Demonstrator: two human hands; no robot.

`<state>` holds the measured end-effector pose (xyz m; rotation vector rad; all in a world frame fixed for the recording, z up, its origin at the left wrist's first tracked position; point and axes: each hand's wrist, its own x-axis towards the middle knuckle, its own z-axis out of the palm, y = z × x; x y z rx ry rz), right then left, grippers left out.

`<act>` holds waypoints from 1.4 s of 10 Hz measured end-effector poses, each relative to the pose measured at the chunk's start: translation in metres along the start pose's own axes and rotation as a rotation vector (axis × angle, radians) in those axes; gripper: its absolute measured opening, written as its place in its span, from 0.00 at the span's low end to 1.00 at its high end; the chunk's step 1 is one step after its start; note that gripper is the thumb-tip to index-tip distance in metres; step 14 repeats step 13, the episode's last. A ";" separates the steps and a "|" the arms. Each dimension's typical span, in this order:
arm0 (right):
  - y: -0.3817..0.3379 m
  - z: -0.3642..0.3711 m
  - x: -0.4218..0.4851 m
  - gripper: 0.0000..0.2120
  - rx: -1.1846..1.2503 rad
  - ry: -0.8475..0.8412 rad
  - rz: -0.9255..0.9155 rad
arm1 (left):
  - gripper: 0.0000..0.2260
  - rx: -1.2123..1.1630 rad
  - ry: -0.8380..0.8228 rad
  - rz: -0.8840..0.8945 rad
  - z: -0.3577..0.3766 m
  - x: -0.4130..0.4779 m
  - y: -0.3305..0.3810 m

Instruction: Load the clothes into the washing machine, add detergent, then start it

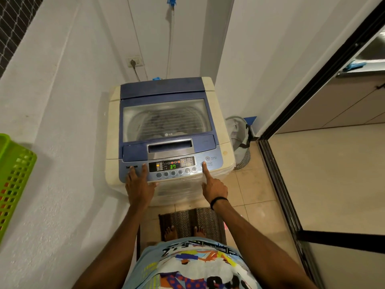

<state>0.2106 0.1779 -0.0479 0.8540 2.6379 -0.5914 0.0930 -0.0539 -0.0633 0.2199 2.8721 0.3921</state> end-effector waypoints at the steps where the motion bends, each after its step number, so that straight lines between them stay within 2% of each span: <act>1: -0.001 -0.002 0.002 0.40 -0.019 -0.008 0.003 | 0.40 -0.023 0.005 -0.002 0.000 0.000 -0.001; 4: -0.006 -0.001 0.012 0.35 -0.080 -0.026 0.017 | 0.39 -0.180 0.038 -0.066 0.003 0.004 0.002; 7: -0.010 -0.007 0.029 0.34 -0.170 -0.061 0.048 | 0.39 -0.164 0.010 -0.077 0.002 0.006 0.006; 8: -0.010 -0.005 0.015 0.40 -0.104 -0.074 0.052 | 0.39 -0.130 -0.008 -0.081 0.000 0.006 0.004; 11: -0.006 -0.006 -0.007 0.41 0.037 0.037 -0.037 | 0.38 -0.079 -0.057 -0.055 -0.008 0.007 -0.001; 12: -0.015 -0.010 -0.009 0.41 0.013 0.067 -0.087 | 0.36 -0.127 -0.013 -0.043 -0.022 0.010 0.001; 13: -0.032 -0.022 0.001 0.41 0.051 0.129 -0.148 | 0.33 -0.206 0.138 0.013 -0.045 0.021 0.016; 14: -0.032 -0.022 0.001 0.41 0.051 0.129 -0.148 | 0.33 -0.206 0.138 0.013 -0.045 0.021 0.016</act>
